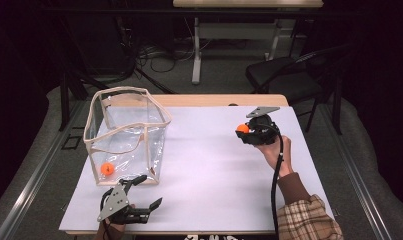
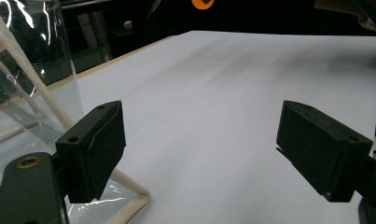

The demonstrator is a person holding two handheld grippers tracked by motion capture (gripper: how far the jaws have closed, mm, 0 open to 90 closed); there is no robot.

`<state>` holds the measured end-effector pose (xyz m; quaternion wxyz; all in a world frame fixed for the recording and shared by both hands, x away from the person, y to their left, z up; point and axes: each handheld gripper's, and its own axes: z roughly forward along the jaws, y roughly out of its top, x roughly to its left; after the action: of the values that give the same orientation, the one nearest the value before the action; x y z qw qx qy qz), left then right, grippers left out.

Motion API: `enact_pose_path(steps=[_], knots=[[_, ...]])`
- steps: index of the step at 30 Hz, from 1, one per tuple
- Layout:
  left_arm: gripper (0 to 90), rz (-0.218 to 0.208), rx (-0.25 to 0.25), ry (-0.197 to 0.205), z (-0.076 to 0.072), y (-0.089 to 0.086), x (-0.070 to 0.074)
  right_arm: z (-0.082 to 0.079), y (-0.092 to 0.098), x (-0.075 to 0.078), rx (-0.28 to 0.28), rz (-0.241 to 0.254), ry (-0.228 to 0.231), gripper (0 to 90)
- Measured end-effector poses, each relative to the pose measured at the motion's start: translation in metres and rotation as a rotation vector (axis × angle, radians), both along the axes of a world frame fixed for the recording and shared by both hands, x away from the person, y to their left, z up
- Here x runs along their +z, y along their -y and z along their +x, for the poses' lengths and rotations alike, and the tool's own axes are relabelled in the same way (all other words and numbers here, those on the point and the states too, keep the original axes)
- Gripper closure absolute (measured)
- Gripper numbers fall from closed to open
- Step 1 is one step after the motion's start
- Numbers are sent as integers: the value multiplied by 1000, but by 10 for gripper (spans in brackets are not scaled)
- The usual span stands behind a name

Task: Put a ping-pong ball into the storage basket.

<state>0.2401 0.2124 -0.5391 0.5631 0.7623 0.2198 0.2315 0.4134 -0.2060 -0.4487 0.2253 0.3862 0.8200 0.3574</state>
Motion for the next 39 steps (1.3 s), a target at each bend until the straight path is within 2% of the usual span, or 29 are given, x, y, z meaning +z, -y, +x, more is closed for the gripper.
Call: enact_pose_path(steps=[33, 39], knots=[[155, -4, -1, -10, 1, 0, -1, 0, 1, 8, 1, -16, 3, 508], [155, -5, -2, -9, 1, 0, -1, 0, 3, 15, -1, -13, 16, 508]])
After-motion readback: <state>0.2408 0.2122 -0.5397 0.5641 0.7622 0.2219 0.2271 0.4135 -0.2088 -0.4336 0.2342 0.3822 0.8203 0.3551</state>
